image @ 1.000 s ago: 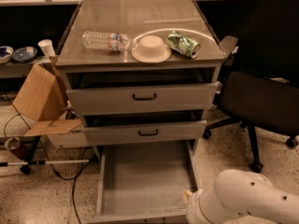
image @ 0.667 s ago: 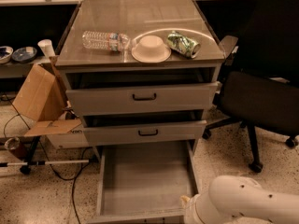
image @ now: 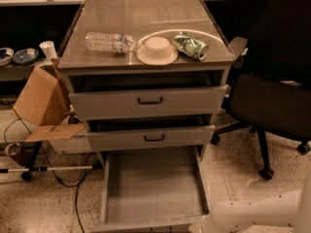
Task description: Close bottom drawer
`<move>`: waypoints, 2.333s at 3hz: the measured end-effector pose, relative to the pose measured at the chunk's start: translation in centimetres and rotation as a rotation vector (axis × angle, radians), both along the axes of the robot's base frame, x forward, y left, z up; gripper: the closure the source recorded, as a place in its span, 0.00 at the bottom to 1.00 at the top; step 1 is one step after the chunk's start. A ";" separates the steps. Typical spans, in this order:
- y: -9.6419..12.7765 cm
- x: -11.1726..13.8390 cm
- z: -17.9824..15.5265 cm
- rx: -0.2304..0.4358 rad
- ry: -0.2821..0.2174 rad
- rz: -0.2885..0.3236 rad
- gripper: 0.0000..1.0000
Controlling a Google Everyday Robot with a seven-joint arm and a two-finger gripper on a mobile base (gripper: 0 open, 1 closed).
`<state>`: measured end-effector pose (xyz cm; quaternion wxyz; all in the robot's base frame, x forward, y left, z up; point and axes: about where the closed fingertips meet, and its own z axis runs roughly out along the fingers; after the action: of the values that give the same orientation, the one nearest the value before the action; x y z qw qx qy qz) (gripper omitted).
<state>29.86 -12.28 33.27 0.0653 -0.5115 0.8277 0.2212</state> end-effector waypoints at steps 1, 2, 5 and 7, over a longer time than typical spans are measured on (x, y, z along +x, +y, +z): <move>-1.5 0.7 -6.9 -0.031 0.062 -0.065 0.49; -2.8 -0.8 -13.2 -0.052 0.154 -0.110 0.72; -2.3 4.6 -17.8 -0.080 0.056 -0.097 0.96; 0.0 8.3 -17.0 -0.067 -0.006 -0.049 0.50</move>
Offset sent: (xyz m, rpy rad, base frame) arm -0.0313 -0.0420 -0.2125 -0.0737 0.2795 -0.1669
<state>38.13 -12.31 16.32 0.0557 -0.4938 0.8467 0.1902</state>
